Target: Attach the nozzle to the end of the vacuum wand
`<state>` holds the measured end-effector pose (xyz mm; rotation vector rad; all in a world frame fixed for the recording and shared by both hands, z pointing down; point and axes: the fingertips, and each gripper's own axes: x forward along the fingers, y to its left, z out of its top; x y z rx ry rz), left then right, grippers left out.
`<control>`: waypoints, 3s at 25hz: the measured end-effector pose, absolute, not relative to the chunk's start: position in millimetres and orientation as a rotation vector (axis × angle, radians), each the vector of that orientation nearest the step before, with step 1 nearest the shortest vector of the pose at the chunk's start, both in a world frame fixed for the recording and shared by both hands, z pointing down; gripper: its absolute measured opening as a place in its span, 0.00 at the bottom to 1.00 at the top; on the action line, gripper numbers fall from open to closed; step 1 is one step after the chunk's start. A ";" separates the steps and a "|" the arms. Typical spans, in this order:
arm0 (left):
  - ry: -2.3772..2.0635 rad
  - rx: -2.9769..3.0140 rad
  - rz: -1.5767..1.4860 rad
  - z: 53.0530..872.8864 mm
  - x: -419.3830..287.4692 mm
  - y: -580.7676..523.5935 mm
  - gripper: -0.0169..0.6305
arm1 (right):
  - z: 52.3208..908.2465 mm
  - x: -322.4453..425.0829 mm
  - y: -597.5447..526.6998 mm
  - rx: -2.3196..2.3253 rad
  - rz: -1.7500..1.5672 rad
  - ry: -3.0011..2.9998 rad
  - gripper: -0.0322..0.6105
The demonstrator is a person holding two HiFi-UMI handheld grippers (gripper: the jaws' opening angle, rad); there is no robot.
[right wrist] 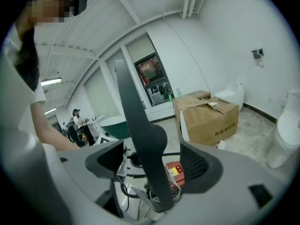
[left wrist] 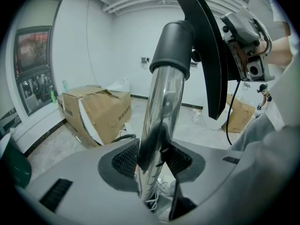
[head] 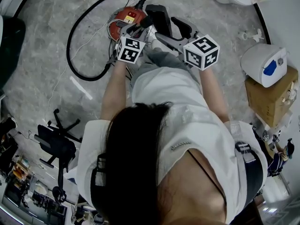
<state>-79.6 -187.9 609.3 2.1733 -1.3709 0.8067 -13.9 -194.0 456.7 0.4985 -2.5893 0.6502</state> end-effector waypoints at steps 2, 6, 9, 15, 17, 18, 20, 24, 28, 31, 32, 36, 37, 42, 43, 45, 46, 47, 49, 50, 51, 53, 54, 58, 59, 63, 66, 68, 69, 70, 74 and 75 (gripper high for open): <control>-1.373 2.171 0.810 609.4 -78.8 -187.8 0.27 | 448.8 -13.5 -195.4 0.494 0.687 -2.633 0.61; -1.385 2.168 0.831 609.7 -79.7 -187.5 0.27 | 435.2 -17.9 -192.2 0.436 0.722 -2.724 0.62; -1.381 2.161 0.827 612.4 -79.3 -187.5 0.27 | 433.9 -17.3 -190.7 0.424 0.744 -2.751 0.63; -1.382 2.167 0.812 609.9 -78.4 -187.7 0.27 | 436.4 -12.6 -191.8 0.451 0.745 -2.750 0.63; -1.390 2.170 0.810 608.6 -78.7 -187.2 0.27 | 438.1 -11.4 -192.3 0.461 0.738 -2.745 0.64; -1.392 2.170 0.803 608.2 -79.0 -186.4 0.27 | 439.0 -11.1 -192.3 0.464 0.740 -2.743 0.64; -1.394 2.163 0.788 607.1 -80.9 -184.2 0.29 | 440.2 -11.3 -191.7 0.469 0.747 -2.741 0.64; -1.414 2.142 0.754 603.5 -86.4 -181.1 0.32 | 440.7 -11.8 -193.4 0.487 0.751 -2.742 0.64; -1.444 2.114 0.693 596.3 -89.4 -176.3 0.35 | 439.9 -6.5 -197.0 0.517 0.740 -2.747 0.65; -1.451 2.100 0.641 587.1 -89.5 -168.7 0.38 | 438.1 -1.9 -198.1 0.551 0.733 -2.755 0.65; -1.451 2.096 0.625 584.3 -89.1 -166.6 0.39 | 438.5 -0.3 -198.3 0.561 0.730 -2.754 0.65; -1.461 2.088 0.591 577.0 -87.6 -161.2 0.40 | 442.2 4.5 -196.9 0.594 0.723 -2.747 0.66; -1.468 2.089 0.586 575.0 -87.4 -160.3 0.40 | 442.4 5.7 -196.6 0.603 0.722 -2.748 0.66; -1.526 2.069 0.494 554.1 -89.7 -154.8 0.40 | 435.6 14.2 -194.0 0.640 0.702 -2.760 0.66; -1.541 2.062 0.471 548.6 -90.7 -153.0 0.40 | 435.0 15.6 -192.6 0.640 0.703 -2.756 0.66; -1.566 2.053 0.434 538.3 -92.2 -149.5 0.40 | 436.5 17.6 -189.5 0.634 0.707 -2.739 0.66; -1.576 2.052 0.419 533.2 -92.4 -148.0 0.40 | 437.7 18.5 -188.4 0.633 0.707 -2.730 0.66; -1.584 2.053 0.406 528.1 -92.3 -146.8 0.40 | 438.7 19.4 -187.3 0.634 0.705 -2.723 0.66; -1.598 2.056 0.386 518.6 -91.2 -144.4 0.40 | 440.2 21.2 -185.4 0.646 0.686 -2.709 0.66; -1.605 2.056 0.375 514.3 -90.8 -143.3 0.40 | 440.5 22.0 -184.5 0.657 0.669 -2.703 0.66; -1.611 2.054 0.361 510.1 -90.5 -142.7 0.40 | 440.6 22.6 -183.7 0.670 0.650 -2.698 0.66; -1.627 2.055 0.340 501.4 -90.5 -142.8 0.40 | 440.0 23.2 -182.5 0.697 0.617 -2.689 0.66; -1.637 2.059 0.333 496.9 -90.7 -142.9 0.40 | 439.5 23.1 -181.8 0.712 0.604 -2.686 0.66; -1.666 2.074 0.293 479.2 -91.3 -138.3 0.40 | 439.5 23.6 -175.4 0.775 0.619 -2.682 0.65; -1.670 2.073 0.284 476.9 -91.5 -135.8 0.39 | 439.6 24.9 -173.8 0.797 0.630 -2.680 0.65; -1.685 2.044 0.231 472.2 -94.4 -124.4 0.39 | 437.1 26.3 -164.5 0.829 0.613 -2.673 0.65; -1.698 2.045 0.227 468.3 -94.6 -116.9 0.37 | 434.9 26.3 -157.7 0.841 0.601 -2.673 0.65; -1.706 2.056 0.235 465.0 -94.2 -112.9 0.34 | 434.3 24.3 -153.0 0.840 0.596 -2.673 0.65; -1.712 2.057 0.231 463.1 -94.4 -110.9 0.32 | 434.1 23.2 -150.4 0.839 0.593 -2.673 0.65; -1.721 2.055 0.224 461.4 -94.9 -108.8 0.30 | 433.8 22.4 -147.8 0.839 0.592 -2.672 0.65; -1.735 2.039 0.220 461.9 -95.0 -100.7 0.27 | 434.4 21.1 -139.0 0.845 0.610 -2.665 0.65; -1.734 2.035 0.216 462.2 -95.1 -99.1 0.27 | 435.1 20.1 -137.4 0.844 0.607 -2.662 0.65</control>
